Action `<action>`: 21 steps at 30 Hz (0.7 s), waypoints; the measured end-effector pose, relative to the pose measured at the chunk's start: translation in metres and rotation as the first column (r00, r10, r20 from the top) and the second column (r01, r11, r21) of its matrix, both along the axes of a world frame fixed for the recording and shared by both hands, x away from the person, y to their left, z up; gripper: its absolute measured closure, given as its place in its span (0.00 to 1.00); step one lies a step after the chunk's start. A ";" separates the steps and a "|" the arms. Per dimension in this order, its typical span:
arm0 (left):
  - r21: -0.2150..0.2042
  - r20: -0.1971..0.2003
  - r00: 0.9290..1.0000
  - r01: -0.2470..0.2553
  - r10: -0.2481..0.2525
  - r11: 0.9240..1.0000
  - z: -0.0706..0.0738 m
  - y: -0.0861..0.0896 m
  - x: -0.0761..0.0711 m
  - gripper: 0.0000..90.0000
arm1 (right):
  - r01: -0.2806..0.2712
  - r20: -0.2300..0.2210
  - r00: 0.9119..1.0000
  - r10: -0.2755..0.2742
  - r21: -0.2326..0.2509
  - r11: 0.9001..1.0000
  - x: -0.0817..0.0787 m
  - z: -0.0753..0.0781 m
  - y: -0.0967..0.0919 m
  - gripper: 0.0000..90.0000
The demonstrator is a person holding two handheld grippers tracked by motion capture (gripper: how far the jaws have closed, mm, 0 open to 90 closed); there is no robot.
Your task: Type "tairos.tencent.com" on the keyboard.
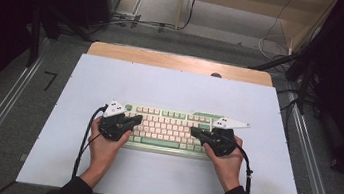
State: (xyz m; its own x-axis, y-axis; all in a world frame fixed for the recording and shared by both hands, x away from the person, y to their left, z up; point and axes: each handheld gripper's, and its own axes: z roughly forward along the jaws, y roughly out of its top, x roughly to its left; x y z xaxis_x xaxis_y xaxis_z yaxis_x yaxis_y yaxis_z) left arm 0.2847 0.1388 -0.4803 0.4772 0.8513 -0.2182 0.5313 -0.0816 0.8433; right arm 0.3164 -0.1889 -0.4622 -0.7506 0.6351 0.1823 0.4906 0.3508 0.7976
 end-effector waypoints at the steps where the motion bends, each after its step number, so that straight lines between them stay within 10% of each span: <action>1: 0.001 0.000 1.000 0.001 -0.001 1.000 0.000 -0.001 0.000 1.00 | -0.002 0.000 1.000 0.002 0.000 1.000 0.000 0.000 0.000 0.97; 21: -0.001 -0.015 0.999 0.052 -0.052 0.999 -0.003 -0.022 0.011 1.00 | -0.003 0.003 1.000 0.003 -0.010 1.000 0.002 -0.004 0.005 0.97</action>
State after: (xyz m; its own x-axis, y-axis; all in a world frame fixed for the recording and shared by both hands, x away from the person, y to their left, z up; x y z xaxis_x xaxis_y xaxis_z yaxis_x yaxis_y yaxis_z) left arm 0.2955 0.1167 -0.4835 0.5177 0.8251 -0.2264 0.5387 -0.1088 0.8354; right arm 0.3186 -0.1839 -0.4657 -0.7528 0.6349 0.1735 0.4872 0.3602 0.7955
